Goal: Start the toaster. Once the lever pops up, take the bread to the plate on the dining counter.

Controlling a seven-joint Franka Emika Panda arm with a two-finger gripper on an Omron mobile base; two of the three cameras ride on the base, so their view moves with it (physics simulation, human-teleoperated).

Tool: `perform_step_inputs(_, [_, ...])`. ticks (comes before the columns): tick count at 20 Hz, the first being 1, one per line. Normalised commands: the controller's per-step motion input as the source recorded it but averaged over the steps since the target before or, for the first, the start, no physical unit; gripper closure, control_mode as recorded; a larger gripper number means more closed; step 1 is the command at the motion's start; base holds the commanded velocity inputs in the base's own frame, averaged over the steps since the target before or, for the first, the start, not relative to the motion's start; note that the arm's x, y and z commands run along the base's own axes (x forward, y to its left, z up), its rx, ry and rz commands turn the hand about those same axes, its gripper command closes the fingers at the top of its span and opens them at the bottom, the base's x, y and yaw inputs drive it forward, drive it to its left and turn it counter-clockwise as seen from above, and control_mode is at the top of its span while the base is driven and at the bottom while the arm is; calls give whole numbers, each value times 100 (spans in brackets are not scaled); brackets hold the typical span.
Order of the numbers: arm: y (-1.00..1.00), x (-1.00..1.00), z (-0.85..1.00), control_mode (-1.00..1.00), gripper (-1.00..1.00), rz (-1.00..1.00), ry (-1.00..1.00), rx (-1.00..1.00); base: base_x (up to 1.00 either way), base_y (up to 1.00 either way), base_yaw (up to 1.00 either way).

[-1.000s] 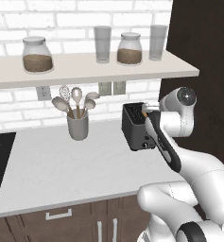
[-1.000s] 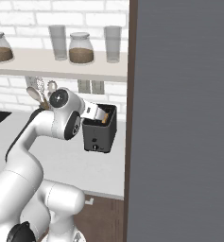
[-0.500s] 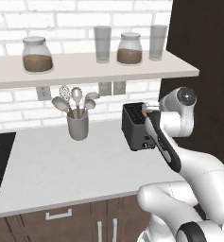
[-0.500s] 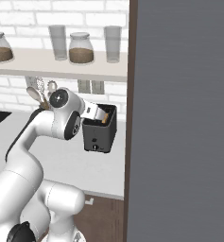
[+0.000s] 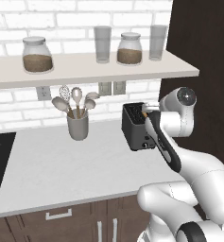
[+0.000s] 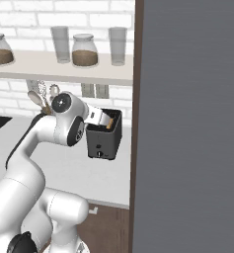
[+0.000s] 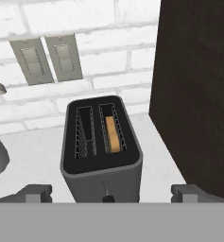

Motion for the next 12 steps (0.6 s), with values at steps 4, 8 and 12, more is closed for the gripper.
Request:
perform_step_inputs(4, [0, 0, 0, -100, -100, 0, 0, 0, 0, 0, 0])
perform_step_inputs(8, [0, 0, 0, -100, -100, 0, 0, 0, 0, 0, 0])
perform_step_inputs(12, [0, 0, 0, -100, -100, 0, 0, 0, 0, 0, 0])
